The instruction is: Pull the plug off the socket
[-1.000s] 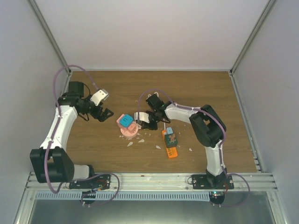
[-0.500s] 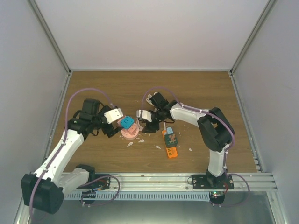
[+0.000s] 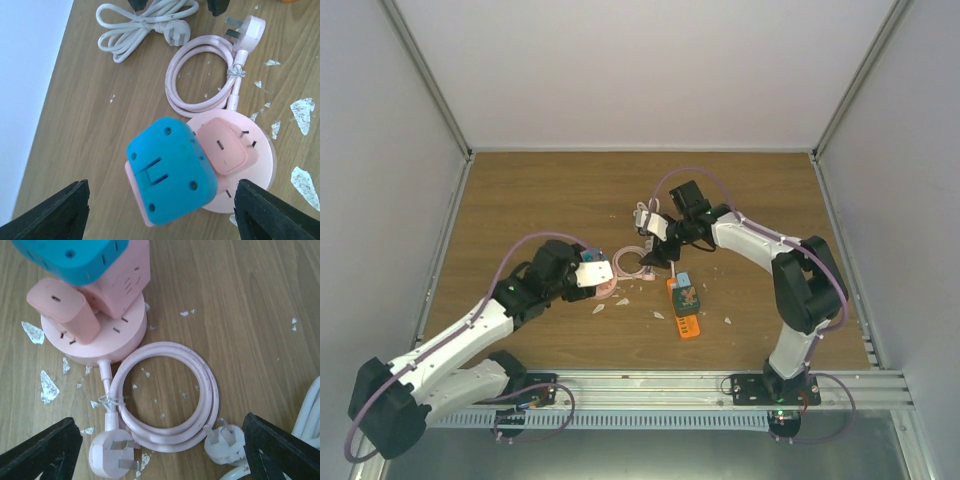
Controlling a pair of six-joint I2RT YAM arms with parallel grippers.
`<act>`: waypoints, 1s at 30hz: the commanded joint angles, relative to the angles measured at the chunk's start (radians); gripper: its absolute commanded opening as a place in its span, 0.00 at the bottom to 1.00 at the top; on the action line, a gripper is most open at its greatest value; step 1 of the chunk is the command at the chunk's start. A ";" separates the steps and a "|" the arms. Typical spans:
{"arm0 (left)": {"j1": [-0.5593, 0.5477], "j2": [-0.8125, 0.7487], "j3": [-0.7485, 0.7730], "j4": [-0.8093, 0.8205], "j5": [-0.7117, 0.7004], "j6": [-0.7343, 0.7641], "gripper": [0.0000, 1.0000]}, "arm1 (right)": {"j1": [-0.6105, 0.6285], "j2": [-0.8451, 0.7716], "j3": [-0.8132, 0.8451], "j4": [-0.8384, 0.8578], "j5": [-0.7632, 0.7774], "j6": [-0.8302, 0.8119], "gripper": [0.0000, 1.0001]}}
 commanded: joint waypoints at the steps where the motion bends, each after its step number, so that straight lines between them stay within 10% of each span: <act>1: -0.100 0.029 -0.073 0.160 -0.189 0.026 0.79 | -0.004 -0.030 -0.047 0.040 0.028 0.021 0.91; 30: -0.157 0.155 0.001 0.203 -0.257 -0.032 0.43 | -0.009 -0.030 -0.048 0.064 0.046 0.059 0.93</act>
